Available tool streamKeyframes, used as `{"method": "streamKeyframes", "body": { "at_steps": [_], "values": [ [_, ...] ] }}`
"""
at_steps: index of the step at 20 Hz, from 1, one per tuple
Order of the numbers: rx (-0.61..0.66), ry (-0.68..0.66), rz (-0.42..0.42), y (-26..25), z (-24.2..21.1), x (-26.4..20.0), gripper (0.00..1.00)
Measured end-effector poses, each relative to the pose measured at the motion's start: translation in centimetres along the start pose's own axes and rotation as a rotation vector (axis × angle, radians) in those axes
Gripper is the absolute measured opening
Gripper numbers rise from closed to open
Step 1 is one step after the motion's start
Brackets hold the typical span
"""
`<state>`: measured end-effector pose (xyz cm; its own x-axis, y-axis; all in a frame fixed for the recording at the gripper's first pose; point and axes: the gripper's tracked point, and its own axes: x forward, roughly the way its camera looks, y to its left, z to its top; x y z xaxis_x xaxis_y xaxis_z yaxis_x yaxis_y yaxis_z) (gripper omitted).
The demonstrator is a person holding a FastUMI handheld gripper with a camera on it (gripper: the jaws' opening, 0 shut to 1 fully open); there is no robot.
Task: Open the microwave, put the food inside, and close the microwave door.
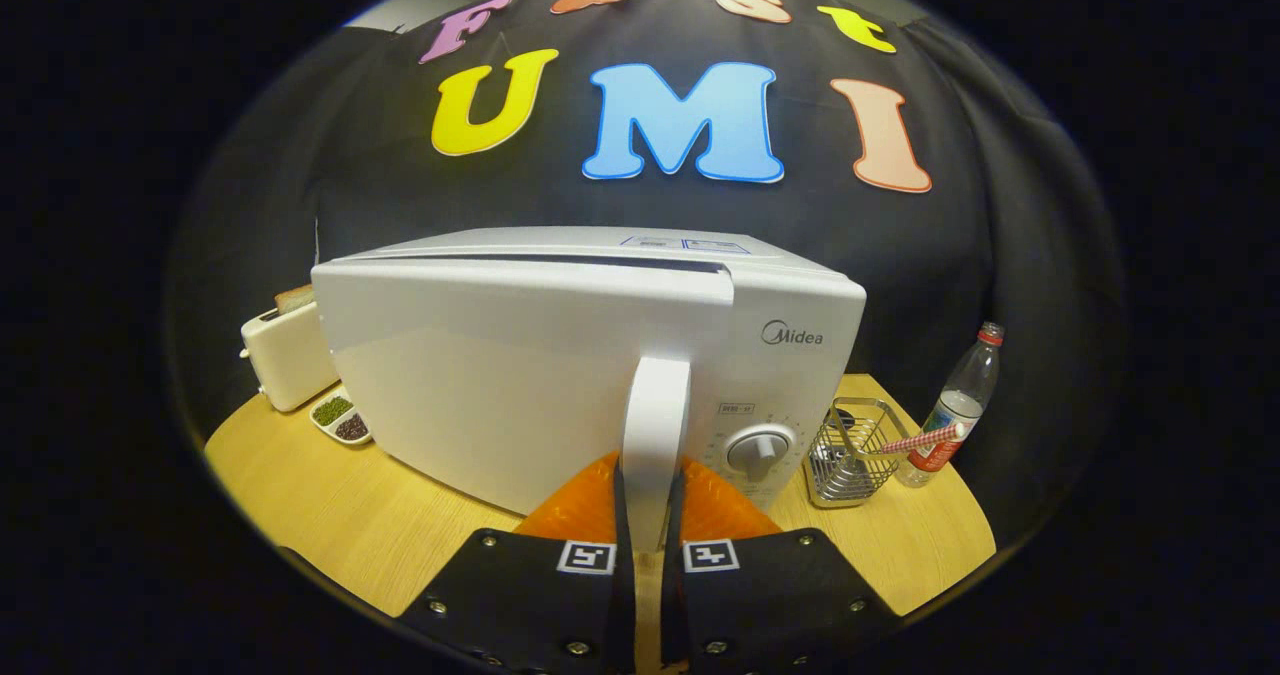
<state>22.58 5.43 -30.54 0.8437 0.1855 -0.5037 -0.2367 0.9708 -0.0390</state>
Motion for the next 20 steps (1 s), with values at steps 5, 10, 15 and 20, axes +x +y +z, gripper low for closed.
{"method": "streamKeyframes", "body": {
  "at_steps": [5,10,15,20],
  "values": [
    [0.037,0.051,0.018,1.6,-1.2,-3.4,0.11],
    [0.065,0.084,0.069,4.6,-2.7,-7.7,0.21],
    [0.034,0.075,0.063,7.6,-3.6,-11.3,0.23],
    [0.018,0.050,0.009,10.0,-4.0,-14.5,0.23]
  ]
}}
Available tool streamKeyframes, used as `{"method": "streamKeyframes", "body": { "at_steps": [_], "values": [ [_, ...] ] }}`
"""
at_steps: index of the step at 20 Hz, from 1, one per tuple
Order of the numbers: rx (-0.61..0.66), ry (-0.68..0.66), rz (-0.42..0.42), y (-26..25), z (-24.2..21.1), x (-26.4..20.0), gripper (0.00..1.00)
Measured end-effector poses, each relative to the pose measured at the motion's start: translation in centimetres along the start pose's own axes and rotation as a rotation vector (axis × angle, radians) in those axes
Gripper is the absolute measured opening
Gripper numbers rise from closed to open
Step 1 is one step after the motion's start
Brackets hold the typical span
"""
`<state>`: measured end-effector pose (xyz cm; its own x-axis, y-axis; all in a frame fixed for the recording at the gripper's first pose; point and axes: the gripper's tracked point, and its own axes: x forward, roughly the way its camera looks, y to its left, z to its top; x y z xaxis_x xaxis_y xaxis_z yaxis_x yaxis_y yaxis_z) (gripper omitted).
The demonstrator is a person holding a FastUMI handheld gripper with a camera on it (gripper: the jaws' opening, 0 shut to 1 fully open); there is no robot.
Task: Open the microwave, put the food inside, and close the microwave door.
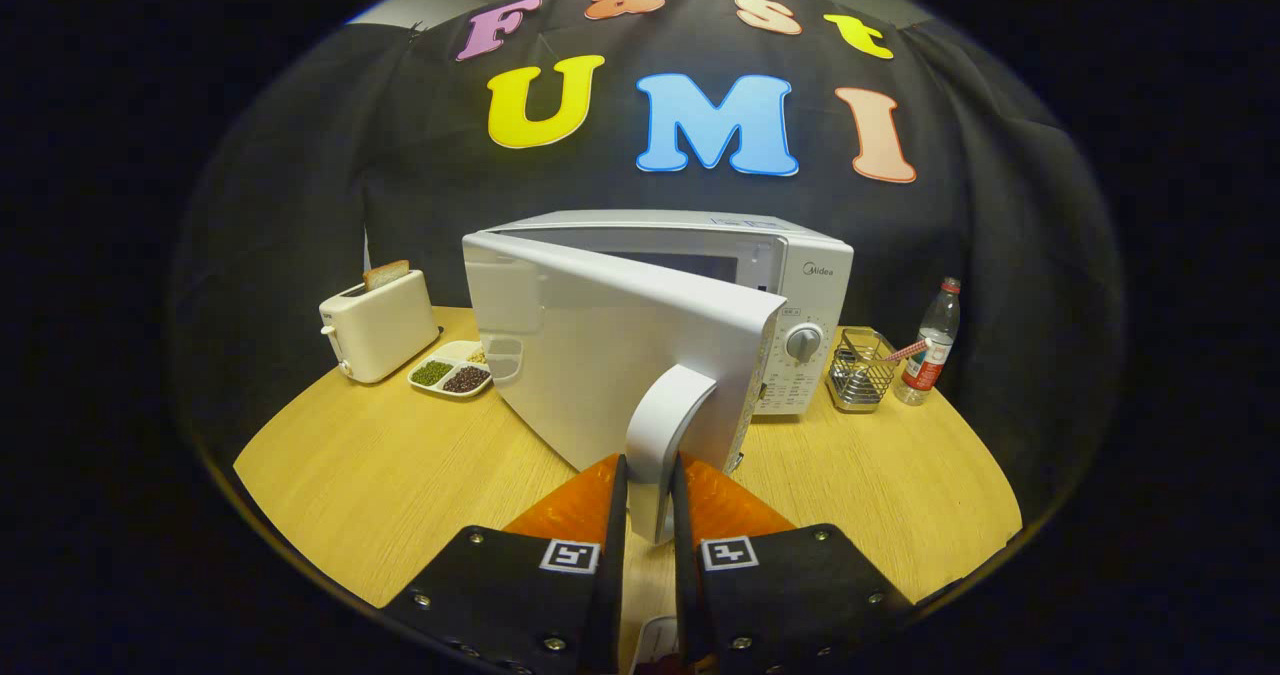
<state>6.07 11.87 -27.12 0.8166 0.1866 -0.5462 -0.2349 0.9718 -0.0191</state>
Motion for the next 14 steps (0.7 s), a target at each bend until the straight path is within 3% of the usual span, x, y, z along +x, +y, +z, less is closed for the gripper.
{"method": "streamKeyframes", "body": {
  "at_steps": [8,14],
  "values": [
    [0.006,-0.049,-0.064,4.1,-0.4,-3.5,0.23],
    [0.018,-0.043,-0.041,8.6,-1.4,-4.9,0.23]
  ]
}}
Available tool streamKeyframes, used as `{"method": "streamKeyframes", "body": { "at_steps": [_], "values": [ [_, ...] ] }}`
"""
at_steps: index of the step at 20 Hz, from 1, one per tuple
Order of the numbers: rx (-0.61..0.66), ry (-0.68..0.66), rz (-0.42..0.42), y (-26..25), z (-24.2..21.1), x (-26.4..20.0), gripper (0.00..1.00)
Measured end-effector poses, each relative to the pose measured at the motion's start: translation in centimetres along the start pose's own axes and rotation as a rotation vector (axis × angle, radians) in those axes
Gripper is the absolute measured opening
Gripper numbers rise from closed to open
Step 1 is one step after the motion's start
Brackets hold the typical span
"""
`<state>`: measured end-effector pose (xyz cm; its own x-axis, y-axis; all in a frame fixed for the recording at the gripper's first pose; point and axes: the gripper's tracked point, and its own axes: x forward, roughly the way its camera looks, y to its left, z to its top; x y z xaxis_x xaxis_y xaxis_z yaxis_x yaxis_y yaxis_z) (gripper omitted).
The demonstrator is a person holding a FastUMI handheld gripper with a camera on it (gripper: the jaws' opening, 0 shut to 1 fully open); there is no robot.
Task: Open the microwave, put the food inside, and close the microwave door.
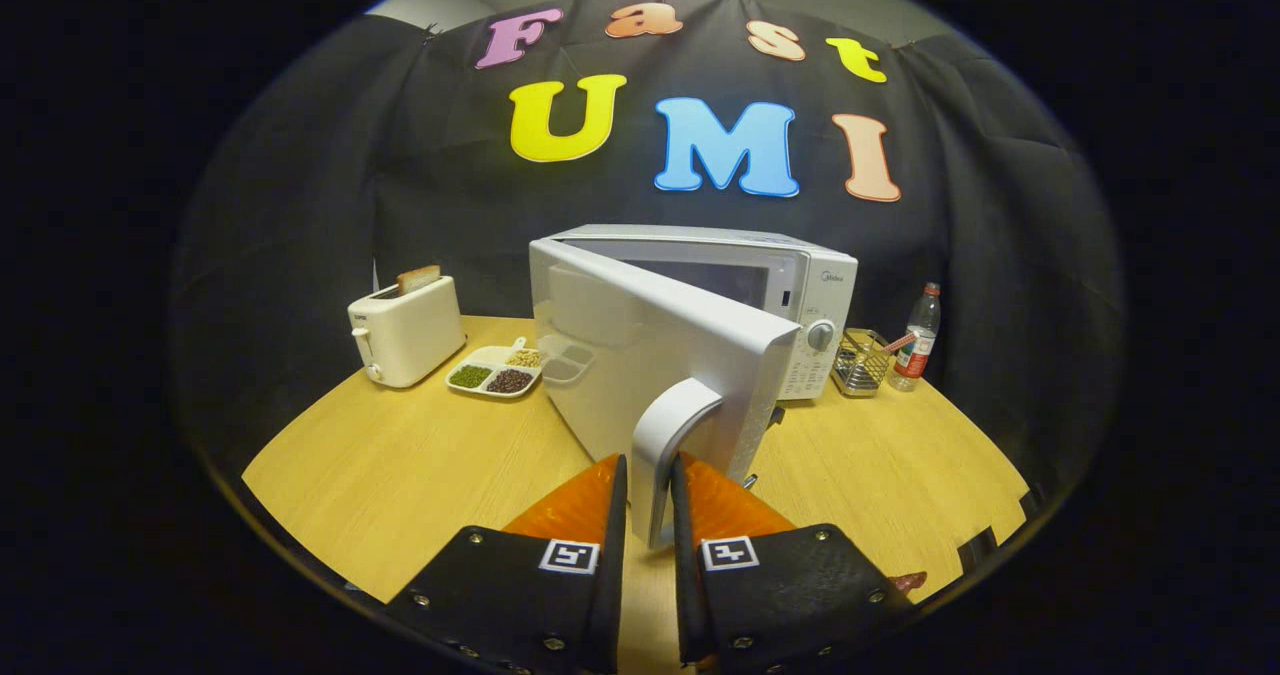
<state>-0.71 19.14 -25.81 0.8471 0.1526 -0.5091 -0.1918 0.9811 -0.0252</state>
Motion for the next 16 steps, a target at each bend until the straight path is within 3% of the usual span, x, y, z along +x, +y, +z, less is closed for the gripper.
{"method": "streamKeyframes", "body": {
  "at_steps": [8,11,16],
  "values": [
    [-0.004,-0.003,0.019,6.6,-0.8,-1.2,0.23],
    [0.002,-0.015,0.066,9.8,-0.9,-1.4,0.24],
    [-0.056,-0.027,0.084,12.6,-1.3,-1.7,0.23]
  ]
}}
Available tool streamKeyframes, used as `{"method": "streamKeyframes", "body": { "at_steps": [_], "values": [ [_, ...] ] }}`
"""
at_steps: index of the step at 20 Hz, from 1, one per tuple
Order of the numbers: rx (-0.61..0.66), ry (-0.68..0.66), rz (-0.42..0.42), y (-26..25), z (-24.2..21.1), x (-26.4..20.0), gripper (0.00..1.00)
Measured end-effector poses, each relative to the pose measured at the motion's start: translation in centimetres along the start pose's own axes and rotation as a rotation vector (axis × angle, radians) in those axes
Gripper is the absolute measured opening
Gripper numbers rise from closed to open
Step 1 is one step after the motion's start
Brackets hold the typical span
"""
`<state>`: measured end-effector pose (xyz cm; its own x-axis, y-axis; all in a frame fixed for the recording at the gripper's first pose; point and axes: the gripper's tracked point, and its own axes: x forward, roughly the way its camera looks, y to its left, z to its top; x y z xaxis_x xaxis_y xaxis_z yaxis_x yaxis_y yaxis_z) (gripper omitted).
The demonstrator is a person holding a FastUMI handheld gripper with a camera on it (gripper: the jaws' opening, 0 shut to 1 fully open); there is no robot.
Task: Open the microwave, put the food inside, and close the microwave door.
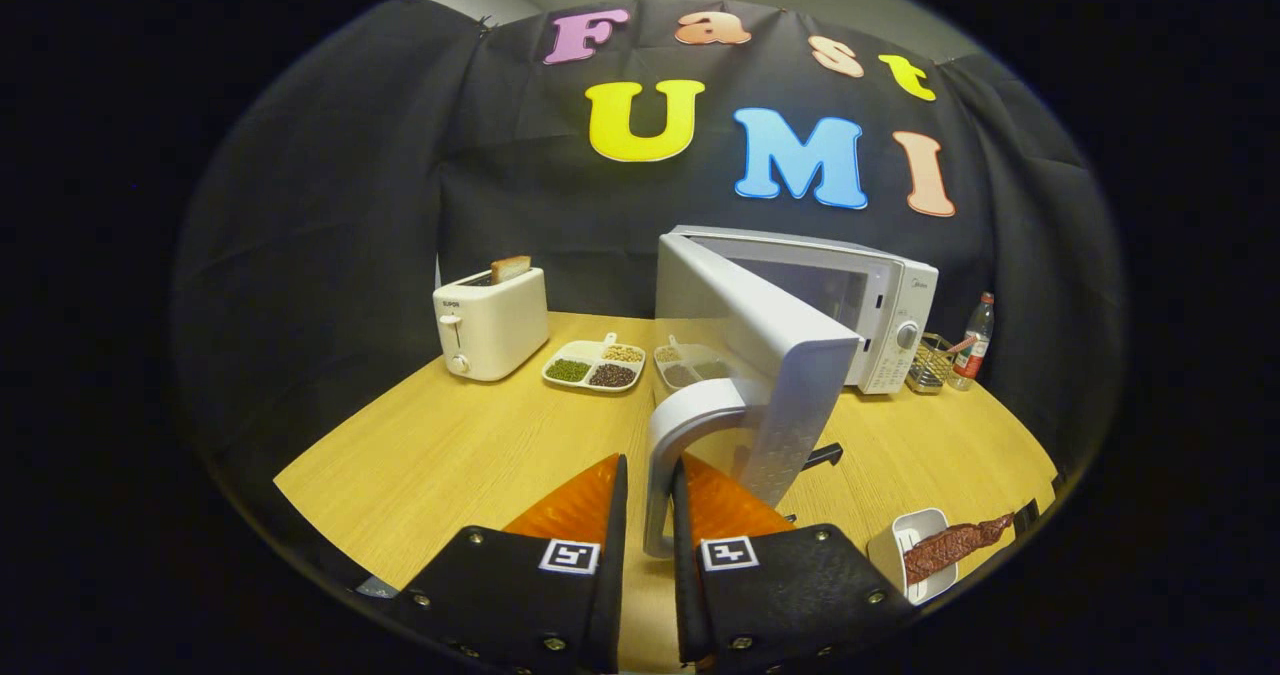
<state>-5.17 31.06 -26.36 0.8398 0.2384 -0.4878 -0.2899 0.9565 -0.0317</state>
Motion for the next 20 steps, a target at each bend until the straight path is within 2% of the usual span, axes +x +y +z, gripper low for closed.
{"method": "streamKeyframes", "body": {
  "at_steps": [5,7,8,13,14,16,17,19,20],
  "values": [
    [0.015,0.040,0.006,0.4,-0.1,-0.2,0.23],
    [0.024,0.051,0.040,0.8,-0.2,-0.4,0.23],
    [0.025,0.049,0.072,1.1,-0.2,-0.7,0.26],
    [0.005,0.071,0.198,1.0,-0.4,-1.7,0.26],
    [0.019,0.083,0.243,1.3,-0.4,-2.2,0.26],
    [0.062,0.091,0.384,3.6,0.1,-4.1,0.25],
    [0.059,0.078,0.417,3.9,0.7,-5.2,0.26],
    [0.052,0.026,0.470,3.8,2.6,-7.0,0.31],
    [0.048,0.007,0.503,4.1,2.9,-7.8,0.42]
  ]
}}
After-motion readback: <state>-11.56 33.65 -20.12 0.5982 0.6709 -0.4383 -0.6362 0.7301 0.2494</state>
